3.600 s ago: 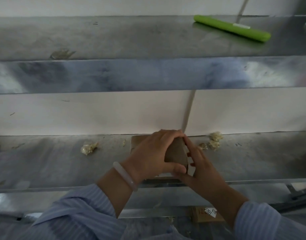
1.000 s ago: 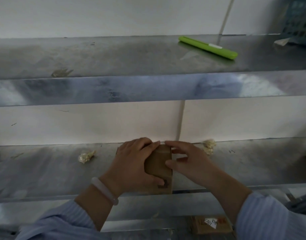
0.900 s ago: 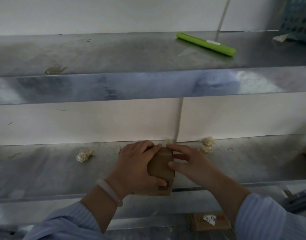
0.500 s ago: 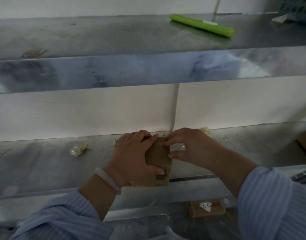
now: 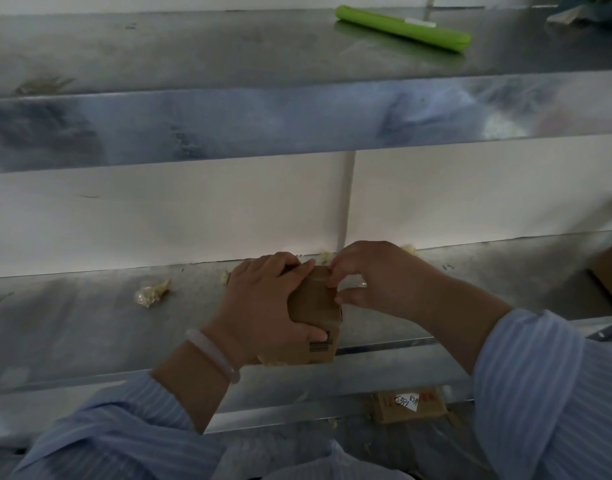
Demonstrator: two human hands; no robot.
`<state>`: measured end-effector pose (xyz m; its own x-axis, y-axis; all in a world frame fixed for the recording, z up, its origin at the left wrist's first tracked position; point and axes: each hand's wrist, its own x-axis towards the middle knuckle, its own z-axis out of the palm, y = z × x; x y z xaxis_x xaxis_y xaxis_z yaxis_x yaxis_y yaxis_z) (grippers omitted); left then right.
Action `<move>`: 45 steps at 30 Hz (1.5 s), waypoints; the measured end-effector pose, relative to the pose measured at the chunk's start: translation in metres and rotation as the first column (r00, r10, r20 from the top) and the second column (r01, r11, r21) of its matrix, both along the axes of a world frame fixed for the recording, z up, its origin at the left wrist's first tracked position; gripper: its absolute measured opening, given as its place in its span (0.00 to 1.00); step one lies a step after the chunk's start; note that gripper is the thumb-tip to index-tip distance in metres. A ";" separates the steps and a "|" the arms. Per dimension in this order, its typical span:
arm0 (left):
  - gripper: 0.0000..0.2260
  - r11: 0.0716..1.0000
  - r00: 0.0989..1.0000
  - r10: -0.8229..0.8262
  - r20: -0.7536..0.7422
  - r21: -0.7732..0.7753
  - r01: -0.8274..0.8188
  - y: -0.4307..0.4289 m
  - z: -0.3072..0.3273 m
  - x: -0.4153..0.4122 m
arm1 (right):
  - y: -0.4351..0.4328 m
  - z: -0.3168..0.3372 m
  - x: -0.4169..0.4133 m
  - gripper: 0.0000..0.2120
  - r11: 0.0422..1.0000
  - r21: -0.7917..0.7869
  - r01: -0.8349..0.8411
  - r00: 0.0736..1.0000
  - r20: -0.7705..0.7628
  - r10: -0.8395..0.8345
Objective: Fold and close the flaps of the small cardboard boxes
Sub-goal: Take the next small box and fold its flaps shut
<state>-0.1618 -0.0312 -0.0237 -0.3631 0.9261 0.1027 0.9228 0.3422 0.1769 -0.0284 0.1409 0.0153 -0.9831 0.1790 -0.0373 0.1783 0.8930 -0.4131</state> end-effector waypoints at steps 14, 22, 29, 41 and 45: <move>0.47 0.999 1.000 -0.009 0.028 0.037 0.008 0.000 -0.003 -0.004 | 0.001 -0.013 0.000 0.12 0.998 -0.051 0.021 0.992 -0.124 -0.027; 0.44 0.979 0.993 -0.055 0.106 0.203 0.032 -0.014 0.001 -0.013 | 0.000 -0.042 0.011 0.21 0.803 -0.444 0.398 0.902 0.029 -0.431; 0.45 0.901 0.827 -0.047 0.560 0.382 -0.207 -0.033 -0.010 -0.011 | -0.010 -0.048 0.018 0.09 0.442 -0.789 0.427 0.856 0.196 -0.478; 0.48 0.928 0.418 -0.044 0.908 0.192 -0.318 -0.050 -0.044 -0.021 | -0.017 -0.055 0.015 0.40 0.852 -0.507 0.131 0.933 -0.226 -0.278; 0.58 0.962 0.575 0.175 0.799 -0.014 -0.273 -0.046 -0.039 -0.024 | -0.020 -0.051 0.011 0.37 0.971 -0.214 0.110 0.899 -0.395 -0.189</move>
